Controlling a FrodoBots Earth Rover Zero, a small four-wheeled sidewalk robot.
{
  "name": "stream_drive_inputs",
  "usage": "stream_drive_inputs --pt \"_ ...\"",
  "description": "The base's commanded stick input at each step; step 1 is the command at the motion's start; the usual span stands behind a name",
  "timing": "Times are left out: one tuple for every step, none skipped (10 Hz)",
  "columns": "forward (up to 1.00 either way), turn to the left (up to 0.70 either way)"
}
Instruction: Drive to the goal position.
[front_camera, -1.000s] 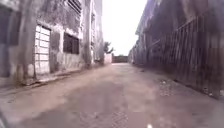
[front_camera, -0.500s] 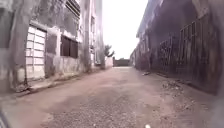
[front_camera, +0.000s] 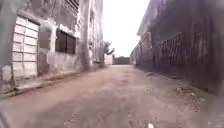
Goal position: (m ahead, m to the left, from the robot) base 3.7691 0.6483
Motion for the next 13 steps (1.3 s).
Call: stream_drive_inputs --pt "1.0 0.02" --pt "1.0 0.02" --pt "1.0 0.02" --pt "1.0 0.02" --pt "1.0 0.02" --pt "1.0 0.02" --pt "1.0 0.02" --pt "1.0 0.02" --pt "1.0 0.02" --pt "1.0 0.02" --pt "1.0 0.02" --pt "1.0 0.02" --pt "1.0 0.02"
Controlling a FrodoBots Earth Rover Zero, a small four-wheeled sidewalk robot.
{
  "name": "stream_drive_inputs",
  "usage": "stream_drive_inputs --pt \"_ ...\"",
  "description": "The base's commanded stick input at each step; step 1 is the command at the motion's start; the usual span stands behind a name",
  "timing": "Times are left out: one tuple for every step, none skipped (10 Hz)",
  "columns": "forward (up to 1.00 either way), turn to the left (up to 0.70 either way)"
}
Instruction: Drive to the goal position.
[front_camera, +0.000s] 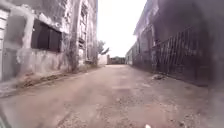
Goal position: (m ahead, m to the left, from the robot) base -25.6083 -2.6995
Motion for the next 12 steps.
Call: stream_drive_inputs --pt "1.0 0.02" --pt "1.0 0.02" --pt "1.0 0.02" --pt "1.0 0.02" --pt "1.0 0.02" --pt "1.0 0.02" --pt "1.0 0.02" --pt "1.0 0.02" --pt "1.0 0.02" --pt "1.0 0.2" --pt "1.0 0.41" --pt "1.0 0.42"
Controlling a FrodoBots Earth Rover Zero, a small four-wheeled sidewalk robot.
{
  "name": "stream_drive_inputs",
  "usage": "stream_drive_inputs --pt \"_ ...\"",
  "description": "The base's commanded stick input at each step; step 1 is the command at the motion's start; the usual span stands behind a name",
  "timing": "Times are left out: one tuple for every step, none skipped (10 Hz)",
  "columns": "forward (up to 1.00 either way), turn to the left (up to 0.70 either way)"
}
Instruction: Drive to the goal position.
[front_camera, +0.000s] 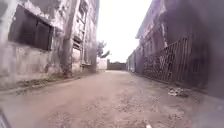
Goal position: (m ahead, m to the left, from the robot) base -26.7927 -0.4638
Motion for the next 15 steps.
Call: stream_drive_inputs --pt "1.0 0.42" --pt "1.0 0.42" --pt "1.0 0.42" --pt "1.0 0.42" --pt "1.0 0.42" --pt "1.0 0.42" --pt "1.0 0.42" --pt "1.0 0.42" --pt "1.0 0.42" --pt "1.0 0.42" --pt "1.0 0.42" --pt "1.0 0.42" --pt "1.0 0.42" --pt "0.0 1.0" --pt "0.0 1.0"
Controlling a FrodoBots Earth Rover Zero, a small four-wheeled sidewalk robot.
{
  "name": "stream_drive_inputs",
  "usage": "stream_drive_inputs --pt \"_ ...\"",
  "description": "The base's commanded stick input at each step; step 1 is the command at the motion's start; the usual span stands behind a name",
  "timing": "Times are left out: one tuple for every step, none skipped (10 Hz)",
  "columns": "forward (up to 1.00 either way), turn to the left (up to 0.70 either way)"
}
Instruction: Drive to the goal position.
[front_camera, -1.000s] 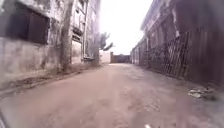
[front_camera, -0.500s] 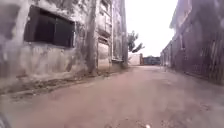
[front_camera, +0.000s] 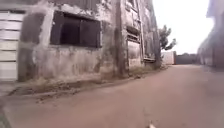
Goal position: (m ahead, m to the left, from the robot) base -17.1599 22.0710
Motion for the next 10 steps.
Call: stream_drive_inputs --pt "0.0 1.0" --pt "0.0 1.0" --pt "0.0 1.0" --pt "0.0 1.0" --pt "0.0 1.0" --pt "0.0 1.0" --pt "0.0 1.0" --pt "0.0 1.0" --pt "0.0 1.0" --pt "0.0 1.0"
